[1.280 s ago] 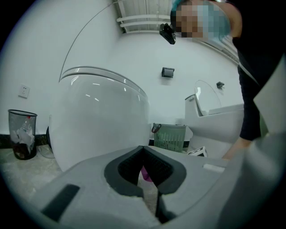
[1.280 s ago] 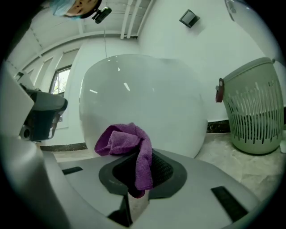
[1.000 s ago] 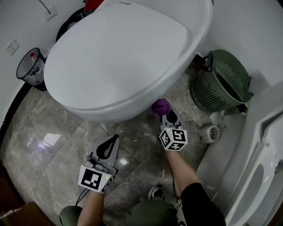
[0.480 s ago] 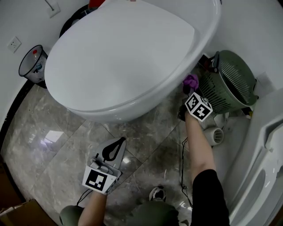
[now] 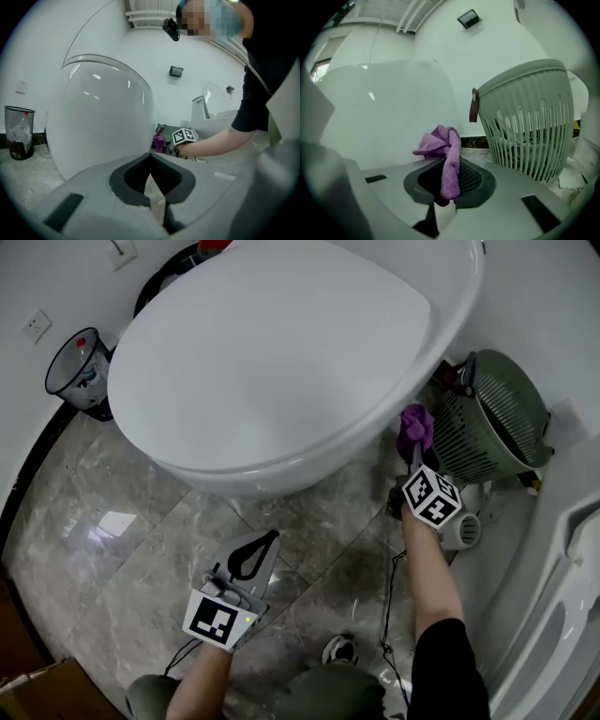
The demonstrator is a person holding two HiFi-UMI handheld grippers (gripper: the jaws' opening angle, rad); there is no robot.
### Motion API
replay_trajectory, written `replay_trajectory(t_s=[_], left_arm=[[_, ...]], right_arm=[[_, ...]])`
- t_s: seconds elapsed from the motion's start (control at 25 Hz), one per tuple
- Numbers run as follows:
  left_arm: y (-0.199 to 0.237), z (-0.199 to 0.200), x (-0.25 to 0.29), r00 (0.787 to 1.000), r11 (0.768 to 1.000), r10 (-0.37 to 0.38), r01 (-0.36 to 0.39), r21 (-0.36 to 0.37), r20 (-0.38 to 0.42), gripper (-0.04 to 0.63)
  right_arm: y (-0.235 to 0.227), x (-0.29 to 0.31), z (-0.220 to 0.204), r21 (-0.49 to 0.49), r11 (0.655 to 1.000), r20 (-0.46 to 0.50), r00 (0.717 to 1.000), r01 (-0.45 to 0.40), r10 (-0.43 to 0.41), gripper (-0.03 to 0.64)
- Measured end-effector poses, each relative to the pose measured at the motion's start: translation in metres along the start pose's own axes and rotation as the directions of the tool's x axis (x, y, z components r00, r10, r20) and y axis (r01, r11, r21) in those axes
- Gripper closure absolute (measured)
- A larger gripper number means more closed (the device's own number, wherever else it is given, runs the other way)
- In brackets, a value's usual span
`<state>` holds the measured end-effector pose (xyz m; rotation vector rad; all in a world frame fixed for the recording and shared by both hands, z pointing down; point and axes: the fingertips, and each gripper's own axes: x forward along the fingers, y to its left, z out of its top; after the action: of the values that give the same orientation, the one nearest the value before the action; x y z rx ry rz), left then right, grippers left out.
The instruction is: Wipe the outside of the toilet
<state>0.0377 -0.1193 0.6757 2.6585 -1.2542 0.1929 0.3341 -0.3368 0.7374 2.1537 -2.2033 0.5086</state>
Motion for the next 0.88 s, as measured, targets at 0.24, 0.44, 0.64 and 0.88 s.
replay_trajectory(t_s=[0.24, 0.44, 0.64, 0.88], left_arm=[[0.014, 0.006, -0.029, 1.0, 1.0, -0.004, 0.004, 0.007, -0.017, 0.589], [0.032, 0.003, -0.041, 0.999, 1.0, -0.016, 0.015, -0.021, -0.035, 0.589], [0.076, 0.021, -0.059, 1.0, 0.999, 0.024, -0.024, -0.029, -0.002, 0.589], [0.093, 0.05, -0.128, 0.998, 0.993, 0.039, -0.033, 0.117, -0.055, 0.589]], right_arm=[[0.05, -0.099, -0.033, 0.035, 0.993, 0.005, 0.993, -0.116, 0.116, 0.569], [0.116, -0.175, -0.055, 0.021, 0.98, -0.017, 0.98, -0.198, 0.198, 0.569], [0.193, -0.23, -0.039, -0.117, 0.939, -0.029, 0.946, -0.324, 0.323, 0.569], [0.256, -0.26, 0.014, -0.126, 0.928, -0.037, 0.937, -0.35, 0.348, 0.569]])
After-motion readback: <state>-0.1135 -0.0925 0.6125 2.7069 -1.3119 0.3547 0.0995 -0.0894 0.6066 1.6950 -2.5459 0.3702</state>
